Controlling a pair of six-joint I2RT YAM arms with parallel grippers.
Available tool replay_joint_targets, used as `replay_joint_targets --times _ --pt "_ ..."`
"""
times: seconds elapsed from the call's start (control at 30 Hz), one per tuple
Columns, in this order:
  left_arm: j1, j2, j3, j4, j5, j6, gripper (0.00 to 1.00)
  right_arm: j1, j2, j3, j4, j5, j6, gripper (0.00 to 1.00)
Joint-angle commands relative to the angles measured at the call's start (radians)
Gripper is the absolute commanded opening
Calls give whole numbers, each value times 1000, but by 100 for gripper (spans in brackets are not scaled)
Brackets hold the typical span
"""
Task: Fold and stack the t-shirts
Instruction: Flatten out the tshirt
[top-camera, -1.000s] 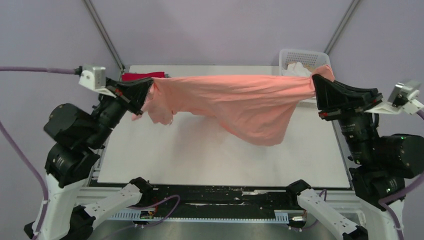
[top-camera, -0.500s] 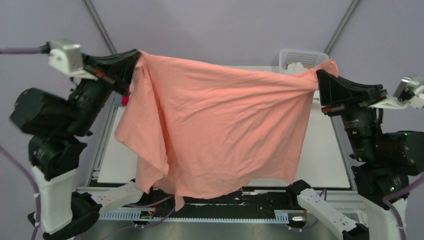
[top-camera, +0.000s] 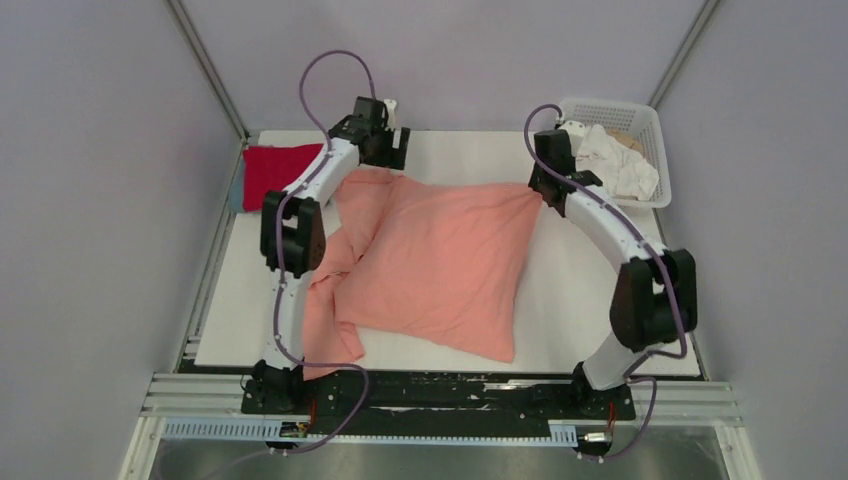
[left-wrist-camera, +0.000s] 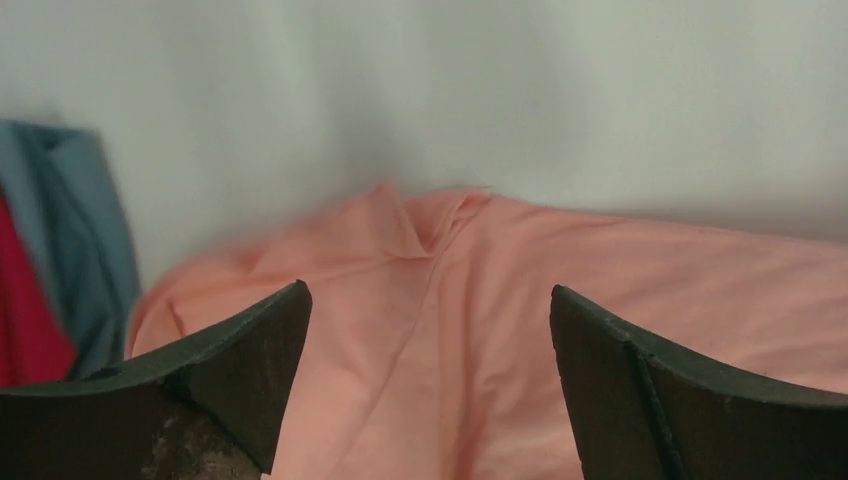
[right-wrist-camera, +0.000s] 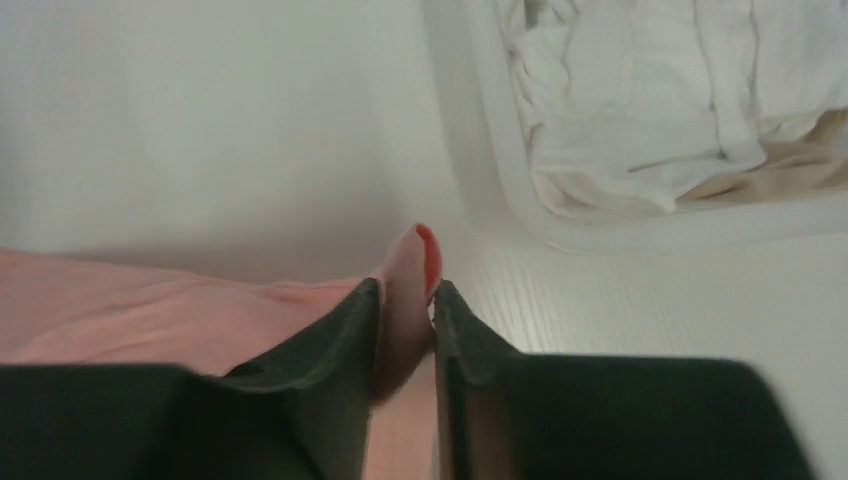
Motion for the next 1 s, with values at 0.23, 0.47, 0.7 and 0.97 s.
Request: replay_joint_targets --times 0.23,0.47,0.7,0.97 --pt "40 -89 31 -9 59 -155 100 -53 121 133 -58 -113 19 100" --pt "38 -468 -423 69 65 -318 100 82 -73 -130 -55 -348 42 100" --pt "36 -784 -989 218 149 -494 100 333 -121 -351 -25 -443 146 100" --pt "27 -920 -1234 302 126 -571 100 404 38 -451 43 -516 207 100"
